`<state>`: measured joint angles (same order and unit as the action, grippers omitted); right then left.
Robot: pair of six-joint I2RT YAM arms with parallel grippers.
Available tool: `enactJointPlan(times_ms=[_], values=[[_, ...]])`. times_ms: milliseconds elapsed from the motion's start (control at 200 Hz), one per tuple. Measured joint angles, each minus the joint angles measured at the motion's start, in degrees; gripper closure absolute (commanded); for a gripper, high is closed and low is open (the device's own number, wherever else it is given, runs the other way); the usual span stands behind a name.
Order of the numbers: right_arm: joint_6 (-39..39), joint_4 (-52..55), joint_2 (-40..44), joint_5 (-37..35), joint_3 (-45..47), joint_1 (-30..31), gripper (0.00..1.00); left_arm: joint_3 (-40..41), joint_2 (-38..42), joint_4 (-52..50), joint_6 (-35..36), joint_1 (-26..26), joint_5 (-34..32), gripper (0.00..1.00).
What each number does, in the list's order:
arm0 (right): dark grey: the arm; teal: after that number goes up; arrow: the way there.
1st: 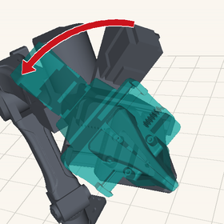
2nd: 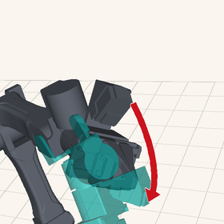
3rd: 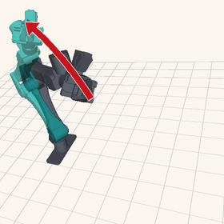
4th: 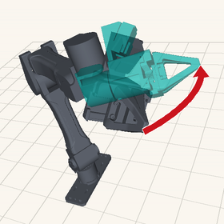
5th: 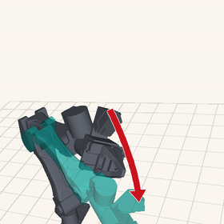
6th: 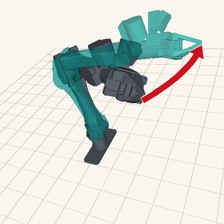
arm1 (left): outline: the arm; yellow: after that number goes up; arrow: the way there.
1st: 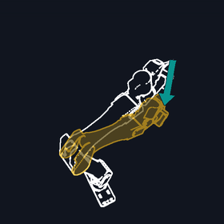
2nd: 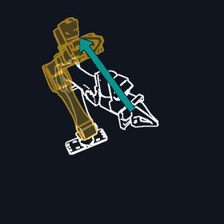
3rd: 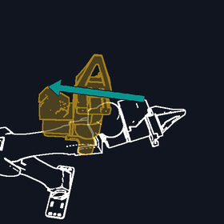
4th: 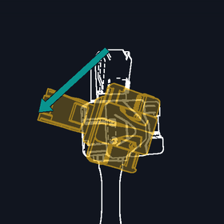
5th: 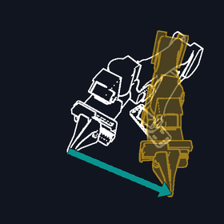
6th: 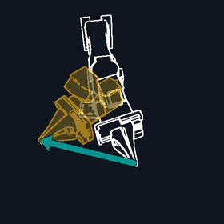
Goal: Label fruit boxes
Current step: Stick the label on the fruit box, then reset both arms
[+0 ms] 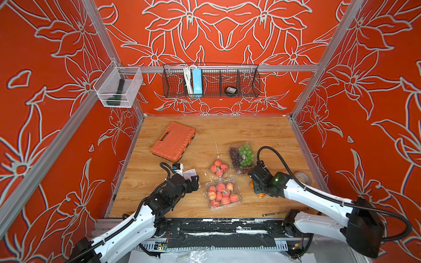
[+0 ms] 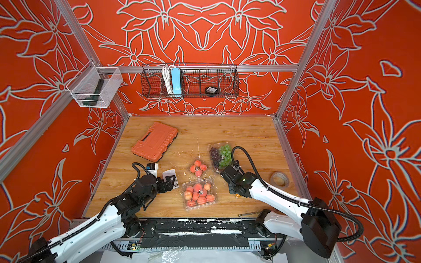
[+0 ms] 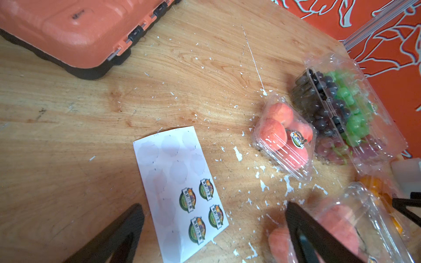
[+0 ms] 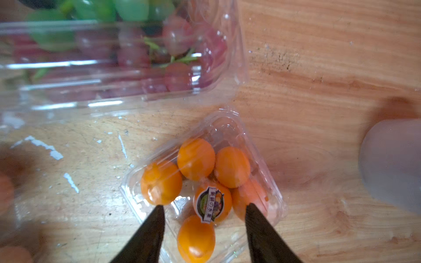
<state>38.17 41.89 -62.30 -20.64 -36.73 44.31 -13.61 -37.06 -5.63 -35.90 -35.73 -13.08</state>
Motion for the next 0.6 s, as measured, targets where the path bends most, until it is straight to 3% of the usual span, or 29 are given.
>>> enactJointPlan(times_ms=[55, 135, 335, 440, 596], values=[[-0.26, 0.48, 1.90, -0.15, -0.44, 0.00, 0.20, 0.17, 0.28, 1.29, 0.13, 0.00, -0.61, 0.02], [-2.75, -0.33, 4.66, -0.46, -2.32, -0.28, 0.01, 0.20, 1.07, 3.61, 0.63, 0.00, -3.30, 0.02], [-10.64, -11.41, 6.75, -2.08, -8.61, -6.38, 0.01, -3.13, 1.01, 10.51, 6.99, 1.70, -15.37, 0.03], [-14.84, -19.61, 4.24, -7.61, -9.05, -8.87, 0.01, -4.52, -0.48, 16.02, 14.08, 4.04, -21.18, 0.03], [-24.48, -35.32, -1.57, -16.17, -1.92, -12.96, 0.00, 5.27, -3.91, 34.97, 28.20, 9.62, -23.71, 0.03]])
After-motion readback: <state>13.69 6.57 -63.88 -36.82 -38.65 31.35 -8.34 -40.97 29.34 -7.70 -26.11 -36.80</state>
